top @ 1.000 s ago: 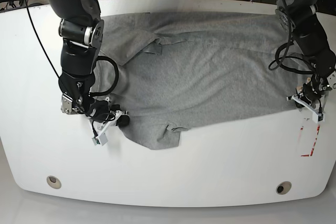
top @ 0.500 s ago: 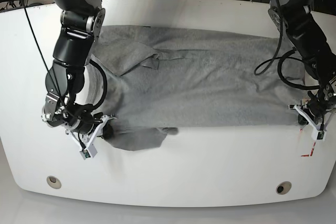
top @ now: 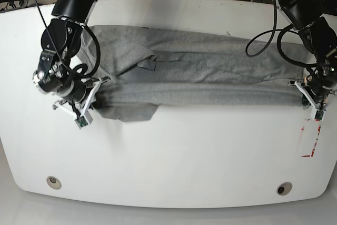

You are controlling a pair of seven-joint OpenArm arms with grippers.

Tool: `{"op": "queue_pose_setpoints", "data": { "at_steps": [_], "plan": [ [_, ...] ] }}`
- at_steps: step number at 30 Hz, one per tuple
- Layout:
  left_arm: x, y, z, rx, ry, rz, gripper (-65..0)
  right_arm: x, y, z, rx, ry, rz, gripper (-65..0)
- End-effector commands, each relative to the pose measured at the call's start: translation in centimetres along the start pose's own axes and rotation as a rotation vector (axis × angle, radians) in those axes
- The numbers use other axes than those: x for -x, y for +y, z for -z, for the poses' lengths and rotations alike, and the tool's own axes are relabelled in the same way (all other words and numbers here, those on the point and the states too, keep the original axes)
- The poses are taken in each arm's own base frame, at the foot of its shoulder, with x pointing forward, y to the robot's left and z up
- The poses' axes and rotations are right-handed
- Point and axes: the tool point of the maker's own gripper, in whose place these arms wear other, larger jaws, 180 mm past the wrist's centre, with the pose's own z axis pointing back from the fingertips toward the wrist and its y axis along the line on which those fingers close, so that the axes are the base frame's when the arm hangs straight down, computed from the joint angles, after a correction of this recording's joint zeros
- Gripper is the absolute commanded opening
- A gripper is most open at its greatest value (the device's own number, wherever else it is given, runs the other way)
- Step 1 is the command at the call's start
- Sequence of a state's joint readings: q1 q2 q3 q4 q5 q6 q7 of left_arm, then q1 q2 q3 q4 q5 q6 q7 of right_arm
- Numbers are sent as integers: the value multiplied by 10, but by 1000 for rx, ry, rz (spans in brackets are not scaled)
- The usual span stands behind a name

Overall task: Fold the T-shirt properly
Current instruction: 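Lift the hem with both grippers and fold it over toward the collar, then regrasp the hanging sleeve with the right gripper and tuck it onto the fold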

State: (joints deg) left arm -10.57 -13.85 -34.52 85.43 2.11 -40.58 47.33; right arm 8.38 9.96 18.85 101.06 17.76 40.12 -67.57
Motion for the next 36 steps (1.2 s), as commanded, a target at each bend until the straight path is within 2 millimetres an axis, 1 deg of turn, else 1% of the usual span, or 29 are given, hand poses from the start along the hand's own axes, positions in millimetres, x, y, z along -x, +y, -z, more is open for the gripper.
{"op": "queue_pose_setpoints", "data": {
  "at_steps": [1,3,4,7,10,12,13,14,15,18,19,20,21,22,23,25,27,29,32,34,35,36],
  "plan": [
    [-3,15,-16,-59,-20,38,-650,5,-7,-21,31,-37,21,-650],
    [4,14,-20,-63,-7,54,-650,19,-6,-27,24,-25,55,-650],
    [11,12,-23,-64,6,65,-650,30,-4,-30,12,-12,76,-650],
    [26,9,-27,-63,37,83,-650,47,6,-31,-25,14,102,-650],
    [46,3,-29,-49,81,93,-650,69,16,-32,-51,56,119,-650],
    [62,-1,-31,-39,116,98,-650,82,23,-33,-65,85,129,-618],
    [70,-2,-32,-34,134,101,-650,88,25,-33,-71,98,135,-591],
    [78,-3,-34,-31,151,105,-650,95,27,-33,-72,114,139,-544],
    [83,-5,-34,-26,165,108,-625,99,28,-33,-73,122,142,-499],
    [93,-8,-36,-17,186,113,-478,99,30,-34,-75,122,141,-358],
    [96,-12,-35,-6,194,120,-390,98,29,-35,-76,118,140,-304],
    [99,-15,-35,1,202,126,-324,98,29,-37,-72,116,132,-263],
    [99,-15,-36,0,202,130,-279,95,28,-40,-65,108,125,-236],
    [99,-14,-36,1,206,135,-229,92,23,-45,-40,95,125,-206],
    [98,-15,-36,2,204,137,-211,89,15,-52,-9,78,127,-192],
    [95,-14,-35,2,194,135,-221,82,3,-61,38,46,138,-179],
    [92,-14,-35,1,186,135,-244,70,-3,-63,53,11,138,-178],
    [73,-11,-39,-21,141,153,-257,57,-7,-64,46,-29,134,-176],
    [46,-7,-50,-59,72,190,-257,41,-10,-55,19,-66,149,-178],
    [31,-7,-57,-79,33,212,-258,31,-7,-46,-6,-66,140,-179],
    [21,-7,-63,-93,3,226,-258,28,-4,-38,-30,-58,138,-185],
    [16,-10,-65,-95,-14,227,-258,26,-2,-34,-45,-55,138,-189]
  ]
}}
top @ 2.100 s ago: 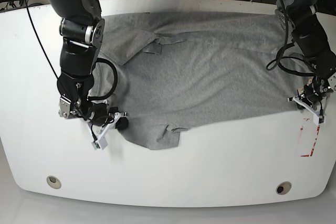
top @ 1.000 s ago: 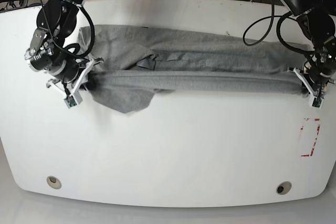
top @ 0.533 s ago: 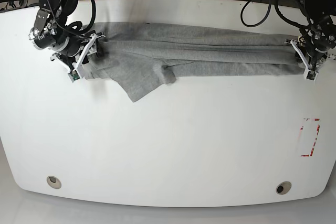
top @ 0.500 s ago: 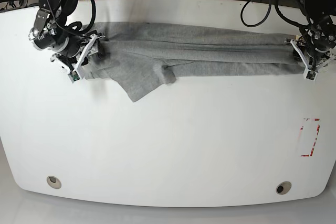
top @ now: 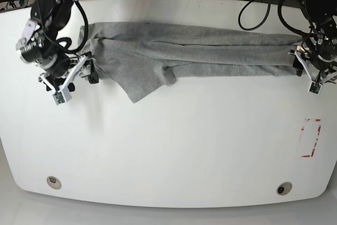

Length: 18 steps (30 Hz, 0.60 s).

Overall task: Fold the T-shirt properly
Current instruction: 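Regrasp the hanging sleeve with the right gripper and tuck it onto the fold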

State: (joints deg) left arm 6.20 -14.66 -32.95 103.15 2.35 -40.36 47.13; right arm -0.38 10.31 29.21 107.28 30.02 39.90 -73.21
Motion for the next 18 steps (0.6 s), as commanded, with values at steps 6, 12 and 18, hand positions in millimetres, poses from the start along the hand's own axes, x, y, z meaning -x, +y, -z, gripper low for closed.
{"op": "queue_pose_setpoints", "data": {
  "at_steps": [6,12,18],
  "plan": [
    [-34,-22,-7,11,-94,11,-260,-27,32,54,-192,-18,33,-244],
    [-16,-57,0,103,-45,41,-260,-28,58,93,-312,5,62,-257],
    [11,-66,3,137,21,33,-260,-24,67,113,-328,36,40,-257]
  ]
}}
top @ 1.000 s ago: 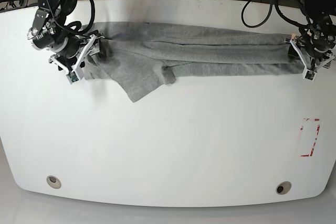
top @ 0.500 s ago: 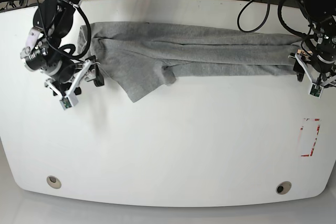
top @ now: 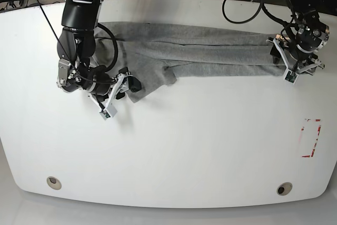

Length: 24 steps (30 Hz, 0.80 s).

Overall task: Fold the T-shirt properly
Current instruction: 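Regrasp the hanging sleeve with the right gripper and tuck it onto the fold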

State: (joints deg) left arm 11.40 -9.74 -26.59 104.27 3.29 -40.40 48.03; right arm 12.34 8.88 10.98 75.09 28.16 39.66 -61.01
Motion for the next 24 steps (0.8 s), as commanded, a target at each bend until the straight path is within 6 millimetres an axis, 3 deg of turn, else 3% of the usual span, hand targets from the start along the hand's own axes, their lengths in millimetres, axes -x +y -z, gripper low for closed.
{"op": "queue_pose_setpoints", "data": {
  "at_steps": [1,5,13,17,21,24],
  "plan": [
    [-1,10,-3,-19,-21,5,-260,-20,-4,-2,19,-39,-45,-257],
    [15,16,-2,-23,20,-2,-260,-18,-5,1,41,-23,-68,-257],
    [23,15,2,-9,41,-12,-260,-13,9,16,44,13,-104,-277],
    [22,12,3,-3,40,-11,-260,-15,16,21,32,-1,-102,-426],
    [21,12,3,-4,38,-9,-260,-18,19,21,24,-13,-100,-636],
    [21,12,3,-3,37,-10,-260,-27,20,15,36,-37,-120,-650]
  ]
}}
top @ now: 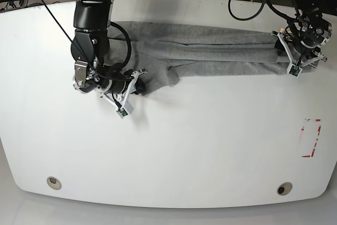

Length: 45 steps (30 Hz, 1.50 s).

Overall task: Fold the T-shirt properly
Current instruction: 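Regrasp the hanging sleeve with the right gripper and tuck it onto the fold, then pinch the folded strip's ends with both grippers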

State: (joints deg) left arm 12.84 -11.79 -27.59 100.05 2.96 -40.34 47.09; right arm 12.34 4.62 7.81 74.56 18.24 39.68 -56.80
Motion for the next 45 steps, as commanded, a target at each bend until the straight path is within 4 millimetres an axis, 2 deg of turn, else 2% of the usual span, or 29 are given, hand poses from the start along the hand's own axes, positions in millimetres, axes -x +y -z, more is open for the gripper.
{"op": "queue_pose_setpoints", "data": {
  "at_steps": [1,5,9,21,24,28,30,33,35,38,41,43,45],
  "plan": [
    [-9,8,-4,-22,-30,6,-260,-30,-1,-18,26,-94,-53,-650],
    [-9,8,-4,-22,-31,10,-260,-41,15,-41,17,-161,-99,-650],
    [-9,8,-3,-21,-30,8,-260,-33,17,-69,22,-164,-96,-650],
    [-7,7,-3,-19,-25,8,-260,32,13,-119,55,-165,-10,-650],
    [1,5,3,-2,-2,-6,-260,45,12,-130,66,-164,16,-650],
    [4,4,7,7,8,-15,-260,62,1,-139,105,-150,66,-644],
    [0,6,7,4,-1,-16,-260,73,-7,-146,133,-142,100,-588],
    [-3,7,7,3,-11,-23,-260,86,-18,-156,171,-126,123,-458],
    [-12,10,7,-2,-33,-28,-260,89,-23,-163,195,-128,132,-338],
    [-32,19,1,-31,-81,-24,-260,83,-28,-175,230,-147,112,-231],
    [-60,18,-13,-22,-186,-33,-258,70,-20,-185,252,-160,59,-214],
    [-78,13,-23,1,-266,-44,-257,63,-14,-184,223,-176,54,-212],
    [-93,9,-34,36,-326,-58,-256,47,-1,-176,138,-249,83,-212]
  ]
}}
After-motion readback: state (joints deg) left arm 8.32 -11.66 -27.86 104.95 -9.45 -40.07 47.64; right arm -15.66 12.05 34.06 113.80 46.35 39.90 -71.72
